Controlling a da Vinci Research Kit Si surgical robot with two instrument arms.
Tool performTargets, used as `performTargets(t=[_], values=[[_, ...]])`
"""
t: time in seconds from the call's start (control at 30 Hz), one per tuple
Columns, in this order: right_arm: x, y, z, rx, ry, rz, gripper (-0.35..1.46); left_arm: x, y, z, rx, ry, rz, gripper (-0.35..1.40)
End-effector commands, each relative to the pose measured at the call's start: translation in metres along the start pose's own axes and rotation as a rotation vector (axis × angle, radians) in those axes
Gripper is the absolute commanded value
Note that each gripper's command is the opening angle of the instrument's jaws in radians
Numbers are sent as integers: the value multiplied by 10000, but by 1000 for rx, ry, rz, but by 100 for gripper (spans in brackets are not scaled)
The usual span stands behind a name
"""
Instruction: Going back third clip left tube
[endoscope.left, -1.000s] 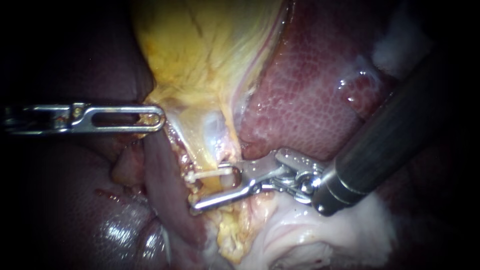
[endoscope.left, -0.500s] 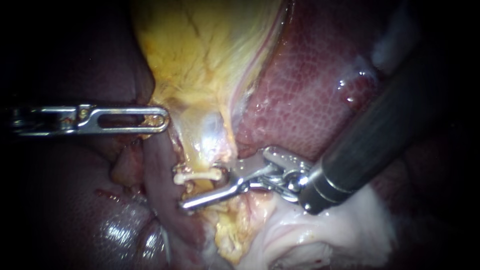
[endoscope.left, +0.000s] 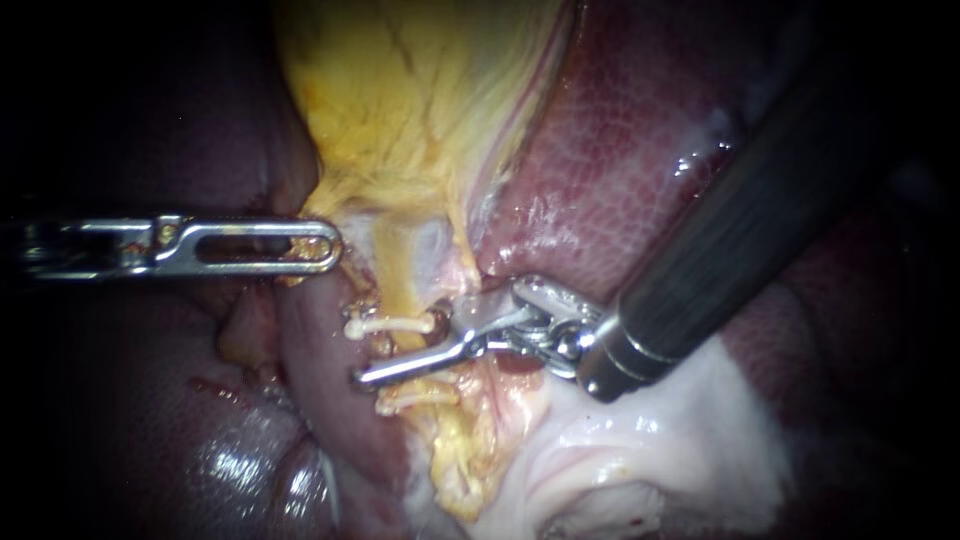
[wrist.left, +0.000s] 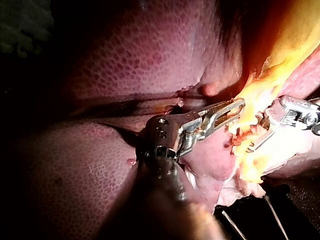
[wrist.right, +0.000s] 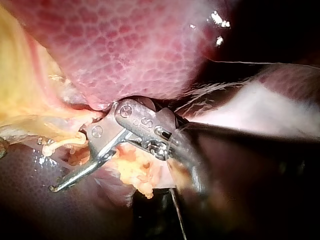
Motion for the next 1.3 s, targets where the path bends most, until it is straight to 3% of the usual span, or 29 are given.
performTargets(t=[0.03, 0.3, 0.53, 0.6, 0.83, 0.93, 1.03, 1.3], values=[[-1, 1, -1, -1, 1, -2, 60, 0, -1, 0, -1, -1, -1, -35], [-2, 0, -8, -23, 4, -8, 60, -1, -2, -2, 0, 0, -1, -35], [-1, -9, -24, -95, -61, -64, 60, -3, -2, -6, 2, 2, -2, -35], [-1, -15, -28, -103, -72, -62, 60, -3, -2, -6, 2, 2, -2, -35], [3, -56, -32, 0, -97, -56, 60, -5, 0, -7, 3, 3, -2, -35], [3, -65, -34, 14, -101, -58, 60, -5, 0, -8, 3, 4, -3, -35], [4, -66, -38, 18, -102, -56, 60, -6, 0, -8, 4, 4, -3, -35], [12, -45, -57, -91, -81, -71, 60, -7, 0, -10, 4, 5, -4, -35]])
